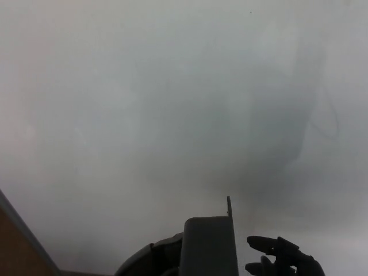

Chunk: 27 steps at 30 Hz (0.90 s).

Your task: A magnetic marker holder is on the left hand side of the white board, the robot put the index and middle finger into the opening of the container and pull off the magnetic holder and hand it to a human on the left hand side.

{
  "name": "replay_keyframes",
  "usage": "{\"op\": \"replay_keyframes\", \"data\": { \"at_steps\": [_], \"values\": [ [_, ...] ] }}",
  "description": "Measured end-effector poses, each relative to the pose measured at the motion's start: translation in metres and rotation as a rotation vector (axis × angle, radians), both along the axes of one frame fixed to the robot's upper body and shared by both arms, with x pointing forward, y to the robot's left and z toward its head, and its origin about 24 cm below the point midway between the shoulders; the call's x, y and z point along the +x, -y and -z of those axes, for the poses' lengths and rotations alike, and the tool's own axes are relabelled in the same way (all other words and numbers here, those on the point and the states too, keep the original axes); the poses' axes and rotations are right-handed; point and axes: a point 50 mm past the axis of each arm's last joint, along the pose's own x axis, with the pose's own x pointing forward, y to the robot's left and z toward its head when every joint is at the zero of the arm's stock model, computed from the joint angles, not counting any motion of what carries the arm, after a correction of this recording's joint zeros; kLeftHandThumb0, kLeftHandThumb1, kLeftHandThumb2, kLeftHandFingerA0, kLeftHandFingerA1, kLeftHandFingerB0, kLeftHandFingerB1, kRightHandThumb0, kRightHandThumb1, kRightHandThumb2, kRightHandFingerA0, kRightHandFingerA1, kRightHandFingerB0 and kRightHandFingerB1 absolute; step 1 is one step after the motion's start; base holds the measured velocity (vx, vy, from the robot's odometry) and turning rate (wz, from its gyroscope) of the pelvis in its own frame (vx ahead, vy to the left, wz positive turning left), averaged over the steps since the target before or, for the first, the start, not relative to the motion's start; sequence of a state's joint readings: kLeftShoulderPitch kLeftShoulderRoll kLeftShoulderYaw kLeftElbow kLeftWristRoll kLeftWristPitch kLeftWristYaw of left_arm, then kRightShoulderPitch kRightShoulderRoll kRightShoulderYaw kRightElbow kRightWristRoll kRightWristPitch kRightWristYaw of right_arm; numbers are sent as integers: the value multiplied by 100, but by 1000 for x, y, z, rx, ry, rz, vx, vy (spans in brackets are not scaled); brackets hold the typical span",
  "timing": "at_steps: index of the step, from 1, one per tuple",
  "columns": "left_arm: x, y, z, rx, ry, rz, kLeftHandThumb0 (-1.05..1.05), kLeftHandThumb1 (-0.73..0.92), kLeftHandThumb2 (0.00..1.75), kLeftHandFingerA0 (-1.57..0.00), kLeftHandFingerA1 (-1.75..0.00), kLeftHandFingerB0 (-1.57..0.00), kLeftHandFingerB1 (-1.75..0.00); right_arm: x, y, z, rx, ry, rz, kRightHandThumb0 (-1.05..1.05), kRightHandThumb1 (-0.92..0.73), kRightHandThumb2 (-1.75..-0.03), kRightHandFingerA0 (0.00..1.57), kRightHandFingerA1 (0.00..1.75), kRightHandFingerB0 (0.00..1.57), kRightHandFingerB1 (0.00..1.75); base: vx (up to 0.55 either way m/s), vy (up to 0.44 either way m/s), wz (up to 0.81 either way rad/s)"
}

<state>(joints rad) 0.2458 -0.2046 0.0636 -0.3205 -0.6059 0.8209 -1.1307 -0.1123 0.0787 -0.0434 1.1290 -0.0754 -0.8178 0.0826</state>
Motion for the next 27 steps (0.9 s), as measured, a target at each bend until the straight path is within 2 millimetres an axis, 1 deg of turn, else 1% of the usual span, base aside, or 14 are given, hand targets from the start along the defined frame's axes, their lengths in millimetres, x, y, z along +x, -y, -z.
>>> {"op": "replay_keyframes", "data": {
  "at_steps": [3, 4, 5, 6, 7, 8, 9, 10, 11, 12, 14, 17, 22, 27],
  "values": [
    [-2, 0, -5, -18, 6, -17, -30, 53, 56, -91, -92, -67, -46, 0, 0, 0, -1, 0, -2, -63, -85, -65, 79, 61, 69, 50, 0, 0, 0],
    [-3, 0, -6, -22, 6, -20, -32, 59, 58, -79, -74, -54, -37, 0, 0, 0, -1, 0, -2, -64, -85, -65, 78, 58, 67, 50, 0, 0, 0],
    [-4, 0, -7, -27, 5, -27, -32, 59, 58, -79, -74, -54, -37, 0, 0, 0, -1, -1, -2, -64, -85, -65, 78, 58, 67, 50, 0, 0, 0],
    [-5, 0, -8, -32, 4, -32, -53, 57, 58, -67, -60, -37, -34, 0, 0, 0, -1, -1, -3, -66, -84, -65, 77, 57, 66, 50, 0, 0, 0],
    [-6, 0, -9, -40, 2, -37, -53, 57, 58, -67, -60, -37, -34, 0, 0, 0, -2, -1, -3, -66, -84, -65, 77, 57, 66, 50, 0, 0, 0],
    [-6, 0, -9, -40, 2, -37, -81, 62, 59, -49, -42, -21, -28, 0, 0, 0, -2, -1, -3, -65, -85, -65, 77, 57, 67, 50, 0, 0, 0],
    [-9, 0, -11, -54, -4, -45, -81, 62, 59, -49, -42, -21, -28, 0, 0, 0, -2, -1, -4, -65, -85, -65, 77, 57, 67, 50, 0, 0, 0],
    [-11, 1, -12, -64, -8, -50, -102, 60, 97, -30, -49, -6, -1, 0, 0, 0, -3, -1, -4, -64, -85, -66, 76, 57, 65, 50, 0, 0, 0],
    [-12, 1, -13, -69, -11, -51, -102, 60, 97, -30, -49, -6, -1, 0, 0, 0, -3, -1, -5, -64, -85, -66, 76, 57, 65, 50, 0, 0, 0],
    [-13, 2, -13, -77, -15, -54, -90, 52, 95, -28, -50, -3, -11, 0, 0, 0, -3, -1, -5, -64, -86, -65, 77, 57, 66, 50, 0, 0, 0],
    [-15, 3, -14, -88, -20, -56, -95, 55, 99, -25, -51, -3, -7, 0, -1, 0, -4, -1, -7, -64, -85, -65, 77, 57, 65, 49, 0, 0, 0],
    [-18, 4, -17, -114, -32, -63, -102, 58, 103, -19, -47, -6, -12, 0, -1, 0, -5, -2, -8, -64, -85, -65, 77, 58, 66, 49, 0, 0, 0],
    [-22, 6, -23, -159, -41, -67, -105, 61, 106, -18, -47, -8, -15, 0, 0, 0, -10, -2, -13, -64, -85, -65, 77, 58, 67, 50, 0, 0, 0],
    [-26, 9, -28, -202, -48, -66, -105, 64, 110, -21, -48, -9, -10, 0, 0, 0, -13, -3, -15, -63, -85, -65, 77, 59, 66, 49, 0, 0, 0]
  ]
}}
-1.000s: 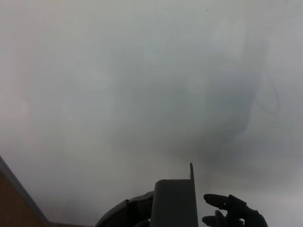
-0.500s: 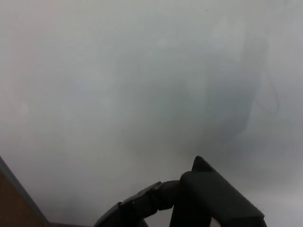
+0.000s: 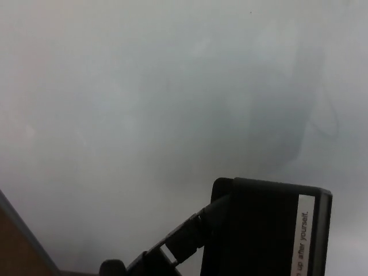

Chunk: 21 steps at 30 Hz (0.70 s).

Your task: A magnetic marker holder is on the left hand side of the white board, the robot put the index and middle finger into the opening of the container and pull off the magnetic holder and hand it to a human on the left hand side.

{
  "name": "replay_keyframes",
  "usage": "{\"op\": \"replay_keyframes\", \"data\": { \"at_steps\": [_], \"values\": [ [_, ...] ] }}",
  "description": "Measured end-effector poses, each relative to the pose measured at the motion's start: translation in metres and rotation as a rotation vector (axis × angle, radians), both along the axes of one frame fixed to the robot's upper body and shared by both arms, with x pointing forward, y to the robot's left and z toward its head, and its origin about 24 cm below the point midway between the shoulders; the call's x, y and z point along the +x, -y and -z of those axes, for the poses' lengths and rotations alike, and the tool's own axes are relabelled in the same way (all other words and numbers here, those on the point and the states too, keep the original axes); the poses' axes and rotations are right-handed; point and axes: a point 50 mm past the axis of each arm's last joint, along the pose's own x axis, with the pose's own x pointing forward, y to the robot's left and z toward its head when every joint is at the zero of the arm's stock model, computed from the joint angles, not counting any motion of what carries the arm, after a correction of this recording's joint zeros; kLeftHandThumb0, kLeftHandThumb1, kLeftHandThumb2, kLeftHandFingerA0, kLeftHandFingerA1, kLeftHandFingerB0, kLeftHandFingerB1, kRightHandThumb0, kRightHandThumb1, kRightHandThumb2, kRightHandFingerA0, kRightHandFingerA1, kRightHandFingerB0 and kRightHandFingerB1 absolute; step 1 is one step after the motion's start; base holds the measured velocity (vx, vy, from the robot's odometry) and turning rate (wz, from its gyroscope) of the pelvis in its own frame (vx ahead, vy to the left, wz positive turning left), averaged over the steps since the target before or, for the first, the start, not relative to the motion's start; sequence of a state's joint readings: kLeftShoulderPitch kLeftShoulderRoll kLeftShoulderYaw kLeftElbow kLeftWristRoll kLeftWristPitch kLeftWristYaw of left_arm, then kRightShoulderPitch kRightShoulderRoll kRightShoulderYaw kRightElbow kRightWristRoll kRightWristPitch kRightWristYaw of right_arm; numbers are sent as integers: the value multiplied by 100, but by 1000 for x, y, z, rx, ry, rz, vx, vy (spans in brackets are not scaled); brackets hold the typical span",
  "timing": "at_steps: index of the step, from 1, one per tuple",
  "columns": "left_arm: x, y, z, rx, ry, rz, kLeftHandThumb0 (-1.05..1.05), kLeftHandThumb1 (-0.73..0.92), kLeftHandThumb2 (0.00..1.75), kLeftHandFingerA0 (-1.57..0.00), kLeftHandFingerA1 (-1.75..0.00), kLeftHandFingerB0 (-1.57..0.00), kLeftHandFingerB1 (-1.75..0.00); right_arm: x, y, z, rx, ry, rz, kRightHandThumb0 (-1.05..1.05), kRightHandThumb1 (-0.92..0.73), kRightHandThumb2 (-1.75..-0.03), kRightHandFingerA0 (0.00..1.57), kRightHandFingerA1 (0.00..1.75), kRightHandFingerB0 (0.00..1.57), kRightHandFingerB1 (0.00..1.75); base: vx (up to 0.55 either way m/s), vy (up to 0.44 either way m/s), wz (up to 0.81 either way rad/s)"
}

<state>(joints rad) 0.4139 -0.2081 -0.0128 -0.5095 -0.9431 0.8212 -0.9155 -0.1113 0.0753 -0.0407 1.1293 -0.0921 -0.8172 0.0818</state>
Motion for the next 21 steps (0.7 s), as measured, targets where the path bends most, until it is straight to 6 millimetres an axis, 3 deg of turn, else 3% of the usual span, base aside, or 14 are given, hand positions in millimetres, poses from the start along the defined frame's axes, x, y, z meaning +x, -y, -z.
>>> {"op": "replay_keyframes", "data": {
  "at_steps": [5, 6, 7, 8, 9, 10, 11, 12, 13, 14, 19, 20, 21],
  "values": [
    [-4, 3, -5, -51, -9, 0, -105, 63, 109, -22, -48, -8, -9, 0, 0, 0, -2, -1, -1, -61, -86, -65, 77, 60, 66, 50, 0, 0, 0],
    [-4, 3, -7, -62, -10, -1, -104, 65, 111, -32, -52, -3, -11, 0, 0, 0, -3, -2, -1, -62, -85, -65, 76, 59, 66, 49, 0, 0, 0],
    [-5, 4, -8, -73, -11, -1, -104, 65, 111, -32, -52, -3, -11, 0, 1, 0, -3, -2, -1, -62, -85, -65, 76, 59, 66, 49, 0, 0, 0],
    [-5, 4, -9, -83, -12, -2, -105, 62, 101, -32, -45, -4, -23, 0, 1, 0, -3, -2, -1, -61, -85, -65, 76, 60, 66, 50, 0, 0, 0],
    [-6, 4, -10, -95, -14, -1, -105, 62, 101, -32, -45, -4, -23, 0, 1, 0, -4, -3, -1, -61, -85, -65, 76, 60, 66, 50, 0, 0, 0],
    [-6, 4, -10, -100, -14, -1, -92, 55, 95, -37, -47, -7, -32, 0, 1, 0, -4, -3, -2, -61, -85, -65, 76, 60, 66, 49, 0, 0, 0],
    [-6, 4, -12, -119, -13, 0, -92, 55, 95, -37, -47, -7, -32, 0, 1, 0, -4, -3, -3, -61, -85, -65, 76, 60, 66, 49, 0, 0, 0],
    [-6, 4, -13, -124, -13, 0, -100, 63, 93, -52, -47, -15, -38, 0, 0, 0, -4, -3, -3, -62, -86, -65, 77, 60, 67, 49, 0, 0, 0],
    [-6, 4, -14, -138, -12, 0, -100, 63, 93, -52, -47, -15, -38, 0, 0, 0, -5, -4, -4, -62, -86, -65, 77, 60, 67, 49, 0, 0, 0],
    [-6, 3, -15, -147, -11, -2, -79, 77, 64, -64, -39, -15, -28, 0, 0, 0, -6, -5, -5, -62, -86, -65, 78, 60, 67, 49, 0, 0, 0],
    [-1, -7, -22, -178, 30, -51, -72, 76, 64, -69, -41, -17, -30, 0, -1, 1, -10, -8, -14, -63, -85, -65, 78, 59, 67, 49, 0, 0, 0],
    [0, -9, -23, -179, 38, -60, -51, 51, 99, -61, -64, -1, -43, 0, -1, 1, -11, -9, -15, -64, -85, -65, 78, 58, 67, 50, 0, 0, 0],
    [3, -13, -27, -185, 66, -80, -51, 51, 99, -61, -64, -1, -43, 0, -1, 1, -12, -10, -18, -64, -85, -65, 78, 58, 67, 50, 0, 0, 0]
  ]
}}
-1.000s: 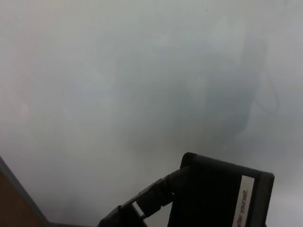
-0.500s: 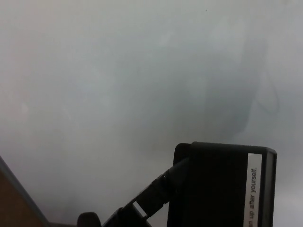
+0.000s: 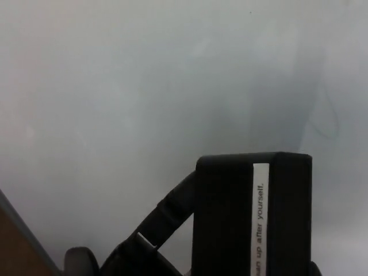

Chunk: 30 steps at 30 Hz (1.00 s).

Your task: A magnetic marker holder is on the left hand side of the white board, the robot put the index and middle finger into the opening of the container and pull off the magnetic holder and hand it to a human on the left hand side.

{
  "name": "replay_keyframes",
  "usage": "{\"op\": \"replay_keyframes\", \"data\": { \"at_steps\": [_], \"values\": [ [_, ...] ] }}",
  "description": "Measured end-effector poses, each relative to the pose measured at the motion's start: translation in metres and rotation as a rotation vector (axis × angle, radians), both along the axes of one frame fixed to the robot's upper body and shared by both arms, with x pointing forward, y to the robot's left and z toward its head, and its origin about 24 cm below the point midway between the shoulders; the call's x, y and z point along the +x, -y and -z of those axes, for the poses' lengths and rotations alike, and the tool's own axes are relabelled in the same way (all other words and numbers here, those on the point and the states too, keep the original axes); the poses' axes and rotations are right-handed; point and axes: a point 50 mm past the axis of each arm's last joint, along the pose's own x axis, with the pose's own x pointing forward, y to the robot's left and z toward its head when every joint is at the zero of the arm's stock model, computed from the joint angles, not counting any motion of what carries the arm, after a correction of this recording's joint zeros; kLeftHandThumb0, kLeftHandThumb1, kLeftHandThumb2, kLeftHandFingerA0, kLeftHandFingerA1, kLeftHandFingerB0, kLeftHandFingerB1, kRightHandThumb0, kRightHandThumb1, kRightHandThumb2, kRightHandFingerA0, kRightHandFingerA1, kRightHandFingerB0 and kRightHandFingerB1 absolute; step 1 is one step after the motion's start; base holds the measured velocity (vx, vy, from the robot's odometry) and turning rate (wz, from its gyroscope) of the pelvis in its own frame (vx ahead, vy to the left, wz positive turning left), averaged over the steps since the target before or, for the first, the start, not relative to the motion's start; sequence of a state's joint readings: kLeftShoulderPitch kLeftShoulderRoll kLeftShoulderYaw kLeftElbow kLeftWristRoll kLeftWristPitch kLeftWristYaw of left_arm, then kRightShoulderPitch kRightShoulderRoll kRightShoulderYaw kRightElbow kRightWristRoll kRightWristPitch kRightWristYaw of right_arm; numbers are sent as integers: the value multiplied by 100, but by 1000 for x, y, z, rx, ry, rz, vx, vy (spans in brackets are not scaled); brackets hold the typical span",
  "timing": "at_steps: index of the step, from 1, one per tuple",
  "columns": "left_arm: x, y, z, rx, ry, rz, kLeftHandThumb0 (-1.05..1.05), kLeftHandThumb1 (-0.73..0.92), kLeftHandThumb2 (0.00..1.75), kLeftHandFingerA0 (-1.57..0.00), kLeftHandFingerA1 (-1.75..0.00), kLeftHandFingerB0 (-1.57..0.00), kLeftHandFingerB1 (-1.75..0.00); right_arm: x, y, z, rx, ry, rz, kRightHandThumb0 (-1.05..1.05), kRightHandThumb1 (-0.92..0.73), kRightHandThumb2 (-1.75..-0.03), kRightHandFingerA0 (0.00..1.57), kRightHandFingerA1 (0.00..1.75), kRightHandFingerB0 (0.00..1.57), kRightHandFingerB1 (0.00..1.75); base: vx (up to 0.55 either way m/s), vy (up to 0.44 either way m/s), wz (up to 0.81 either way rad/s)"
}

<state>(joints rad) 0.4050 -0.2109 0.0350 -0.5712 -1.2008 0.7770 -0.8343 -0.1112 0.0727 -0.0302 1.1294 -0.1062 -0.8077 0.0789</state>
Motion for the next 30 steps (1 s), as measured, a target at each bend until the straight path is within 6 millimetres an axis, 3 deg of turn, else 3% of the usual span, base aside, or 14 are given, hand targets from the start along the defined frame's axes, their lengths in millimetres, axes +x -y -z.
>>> {"op": "replay_keyframes", "data": {
  "at_steps": [1, 2, 4, 5, 6, 9, 10, 18, 30],
  "values": [
    [1, -1, -1, -1, 6, -5, -67, 75, 63, -59, -41, -15, -28, 0, 0, 0, 0, 0, -1, -65, -85, -65, 78, 57, 67, 49, 0, 0, 0],
    [5, -5, -5, -8, 32, -26, -73, 61, 91, -56, -55, -13, -42, 0, -1, 0, -2, -2, -5, -65, -85, -65, 79, 57, 68, 49, 0, 0, 0],
    [9, -9, -12, -21, 71, -57, -77, 67, 97, -54, -55, -18, -43, 0, -1, 1, -5, -5, -8, -64, -85, -65, 79, 58, 68, 49, 0, 0, 0],
    [11, -11, -14, -25, 81, -70, -77, 67, 97, -54, -55, -18, -43, -1, -1, 1, -5, -7, -8, -64, -85, -65, 79, 58, 68, 49, 0, 0, 0],
    [12, -13, -16, -30, 92, -82, -73, 82, 65, -61, -40, -25, -30, -1, -1, 1, -6, -9, -9, -64, -85, -65, 78, 58, 67, 50, 0, 0, 0],
    [15, -19, -24, -52, 122, -126, -71, 81, 65, -65, -41, -26, -30, -2, -2, 2, -10, -17, -10, -66, -85, -65, 77, 57, 66, 49, 0, 0, 0],
    [16, -22, -26, -62, 131, -143, -70, 79, 65, -82, -44, -27, -30, -3, -2, 3, -11, -22, -10, -65, -85, -65, 76, 56, 64, 49, 0, 0, 0],
    [21, -31, -35, -128, 145, -200, -75, 81, 65, -85, -46, -33, -32, -12, -1, 9, -23, -55, -6, -64, -86, -65, 78, 56, 66, 49, 0, 0, 0],
    [23, -41, -40, -243, 74, -265, -81, 84, 66, -74, -44, -36, -32, -26, 7, 16, -69, -94, 21, -61, -85, -65, 81, 59, 67, 50, 0, 0, 0]
  ]
}}
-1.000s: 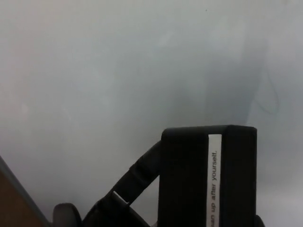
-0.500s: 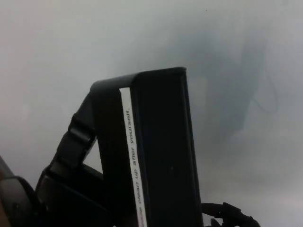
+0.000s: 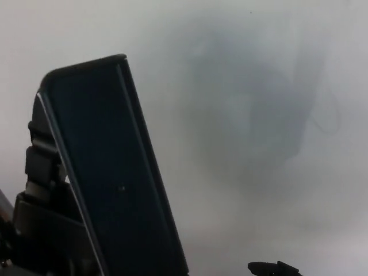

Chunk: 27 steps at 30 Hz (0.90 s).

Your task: A magnetic marker holder is on the left hand side of the white board, the robot put the index and middle finger into the opening of the container and pull off the magnetic holder and hand it to a human on the left hand side.

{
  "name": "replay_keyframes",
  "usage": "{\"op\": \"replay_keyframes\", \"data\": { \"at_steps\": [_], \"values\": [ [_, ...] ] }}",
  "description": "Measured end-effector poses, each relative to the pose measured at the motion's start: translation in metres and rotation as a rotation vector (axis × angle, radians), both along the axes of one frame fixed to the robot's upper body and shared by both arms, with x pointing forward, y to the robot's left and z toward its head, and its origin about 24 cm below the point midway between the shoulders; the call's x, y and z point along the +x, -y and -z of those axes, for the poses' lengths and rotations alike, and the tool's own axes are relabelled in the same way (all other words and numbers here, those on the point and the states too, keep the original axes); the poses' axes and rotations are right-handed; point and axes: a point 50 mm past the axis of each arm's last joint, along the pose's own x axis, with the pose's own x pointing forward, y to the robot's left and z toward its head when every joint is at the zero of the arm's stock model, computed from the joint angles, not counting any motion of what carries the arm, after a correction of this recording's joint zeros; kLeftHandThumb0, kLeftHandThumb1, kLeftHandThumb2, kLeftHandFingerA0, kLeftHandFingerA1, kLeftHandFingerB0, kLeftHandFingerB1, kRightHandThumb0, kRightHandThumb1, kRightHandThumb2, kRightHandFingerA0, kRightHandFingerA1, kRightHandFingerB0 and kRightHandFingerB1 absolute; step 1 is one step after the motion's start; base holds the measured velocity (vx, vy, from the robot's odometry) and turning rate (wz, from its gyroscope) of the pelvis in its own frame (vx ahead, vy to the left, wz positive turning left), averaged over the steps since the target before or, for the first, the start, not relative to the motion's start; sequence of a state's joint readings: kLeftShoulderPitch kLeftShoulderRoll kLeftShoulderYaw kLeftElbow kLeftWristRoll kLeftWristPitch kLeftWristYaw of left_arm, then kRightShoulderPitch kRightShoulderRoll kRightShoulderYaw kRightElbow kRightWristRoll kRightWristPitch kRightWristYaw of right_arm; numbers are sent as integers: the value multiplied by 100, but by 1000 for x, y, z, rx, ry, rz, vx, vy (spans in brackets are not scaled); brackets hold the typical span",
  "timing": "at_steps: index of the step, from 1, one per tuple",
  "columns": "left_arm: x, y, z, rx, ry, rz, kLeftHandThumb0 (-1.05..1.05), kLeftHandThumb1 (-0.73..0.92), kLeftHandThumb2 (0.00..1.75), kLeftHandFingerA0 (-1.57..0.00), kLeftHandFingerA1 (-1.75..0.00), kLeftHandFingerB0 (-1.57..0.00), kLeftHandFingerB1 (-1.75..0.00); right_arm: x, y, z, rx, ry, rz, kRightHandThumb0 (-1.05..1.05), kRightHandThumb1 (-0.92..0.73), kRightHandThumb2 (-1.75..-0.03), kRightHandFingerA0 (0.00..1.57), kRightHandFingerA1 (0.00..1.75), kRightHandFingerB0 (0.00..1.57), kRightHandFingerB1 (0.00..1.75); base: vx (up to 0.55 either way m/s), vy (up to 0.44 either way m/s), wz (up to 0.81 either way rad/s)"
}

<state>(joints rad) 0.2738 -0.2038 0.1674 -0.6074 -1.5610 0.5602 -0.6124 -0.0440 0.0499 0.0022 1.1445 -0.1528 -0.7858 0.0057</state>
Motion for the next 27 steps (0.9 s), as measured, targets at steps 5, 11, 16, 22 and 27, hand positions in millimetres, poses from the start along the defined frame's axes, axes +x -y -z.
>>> {"op": "replay_keyframes", "data": {
  "at_steps": [5, 11, 16, 22, 27],
  "values": [
    [0, -3, -1, -66, -24, -3, -88, 71, 105, -70, -57, -36, -47, -4, 3, 2, -24, -9, 6, -62, -85, -65, 80, 58, 68, 50, 0, 0, 0],
    [-2, -8, -1, -132, -73, -31, -88, 87, 67, -81, -46, -38, -34, -4, 4, 2, -54, -6, 2, -62, -85, -65, 81, 58, 68, 50, 0, 0, 0],
    [-4, -14, 3, -162, -130, -64, -92, 70, 105, -71, -57, -38, -47, -3, 4, 1, -74, 0, -6, -62, -85, -65, 81, 59, 68, 50, 0, 0, 0],
    [4, -23, 17, -189, -215, -86, -90, 82, 66, -74, -43, -44, -34, -2, 3, 0, -93, 10, -19, -64, -86, -65, 80, 58, 67, 49, 0, 0, 0],
    [8, -28, 24, -196, -246, -95, -90, 81, 66, -74, -42, -44, -34, -1, 3, -1, -103, 16, -22, -64, -86, -65, 80, 58, 66, 49, 0, 0, 0]
  ]
}}
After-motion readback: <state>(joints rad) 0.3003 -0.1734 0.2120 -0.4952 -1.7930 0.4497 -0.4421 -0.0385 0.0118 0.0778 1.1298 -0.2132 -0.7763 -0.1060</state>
